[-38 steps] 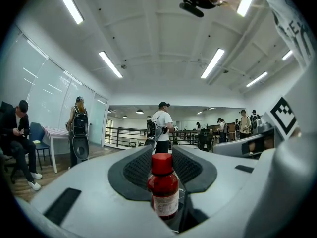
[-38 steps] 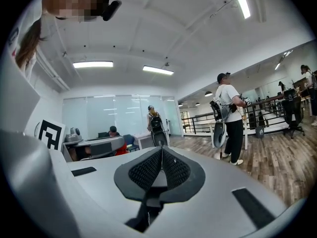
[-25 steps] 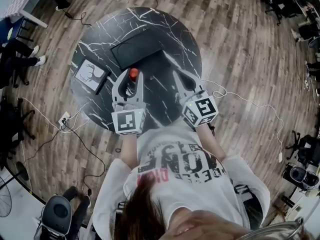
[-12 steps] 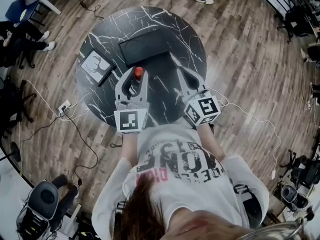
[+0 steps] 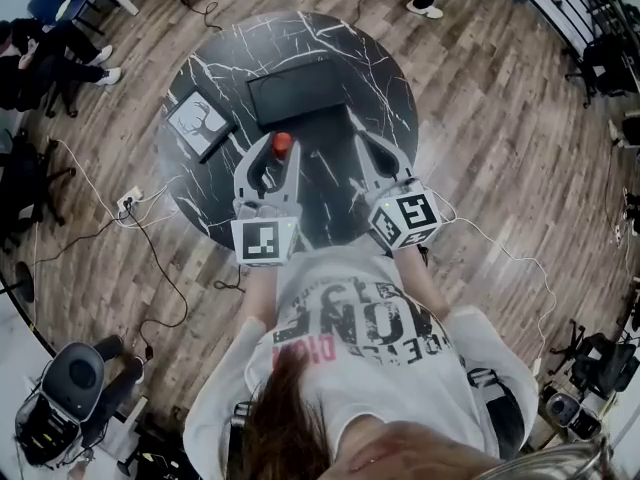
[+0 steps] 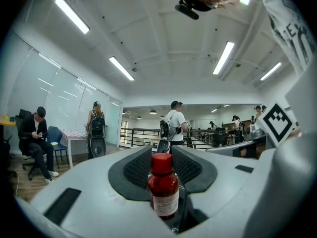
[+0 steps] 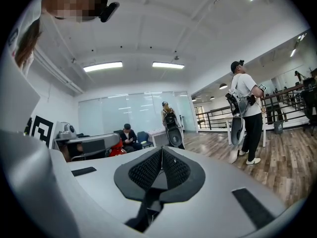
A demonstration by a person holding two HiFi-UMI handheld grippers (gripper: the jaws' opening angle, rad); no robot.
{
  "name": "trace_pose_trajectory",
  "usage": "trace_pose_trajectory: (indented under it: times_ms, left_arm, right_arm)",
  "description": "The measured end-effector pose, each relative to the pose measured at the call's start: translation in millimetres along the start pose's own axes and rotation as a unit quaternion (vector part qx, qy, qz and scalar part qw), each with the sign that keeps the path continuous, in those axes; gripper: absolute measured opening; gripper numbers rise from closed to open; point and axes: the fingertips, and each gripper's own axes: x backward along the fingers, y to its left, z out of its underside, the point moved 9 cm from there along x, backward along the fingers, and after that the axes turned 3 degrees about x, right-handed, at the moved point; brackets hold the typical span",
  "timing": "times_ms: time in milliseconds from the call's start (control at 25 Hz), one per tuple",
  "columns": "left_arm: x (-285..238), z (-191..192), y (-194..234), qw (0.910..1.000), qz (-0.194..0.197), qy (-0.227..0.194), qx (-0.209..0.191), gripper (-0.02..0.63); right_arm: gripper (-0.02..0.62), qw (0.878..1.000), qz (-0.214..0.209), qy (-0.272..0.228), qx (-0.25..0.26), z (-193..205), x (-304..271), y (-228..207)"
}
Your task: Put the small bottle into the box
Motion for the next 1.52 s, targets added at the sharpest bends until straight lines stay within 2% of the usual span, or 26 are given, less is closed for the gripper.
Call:
trace_pose_trajectory:
  times_ms: [440,880,1240,1520]
  left_arm:
    - [8.6,-1.8,0.2,0.9999,-0.014,-0.002,-0.002,0.126]
    - [12.0,-8.8,12.5,0.9999,-0.015,-0.004,-0.002,0.126]
    - [5.5,-47.7,34.1,0.9995,0.009,-0.013,-0.026,0.126]
    - [-10.1,-55.3,52.0,0.9995,0.012,-0.004,-0.029,0.126]
  right_arm:
    - [0.002,1.0,-0.016,-0.004,0.003,-1.4,-2.6,6.2]
    - [0.002,1.0,-0.006,0.0,0.008,-1.5,-0.6,9.2]
    - [0.002,1.0,0.005,0.007,0.006,3.2,-2.3,10.0]
    - [0.002,1.0,0.016,0.003,-0.006,5.9,-5.4,6.1]
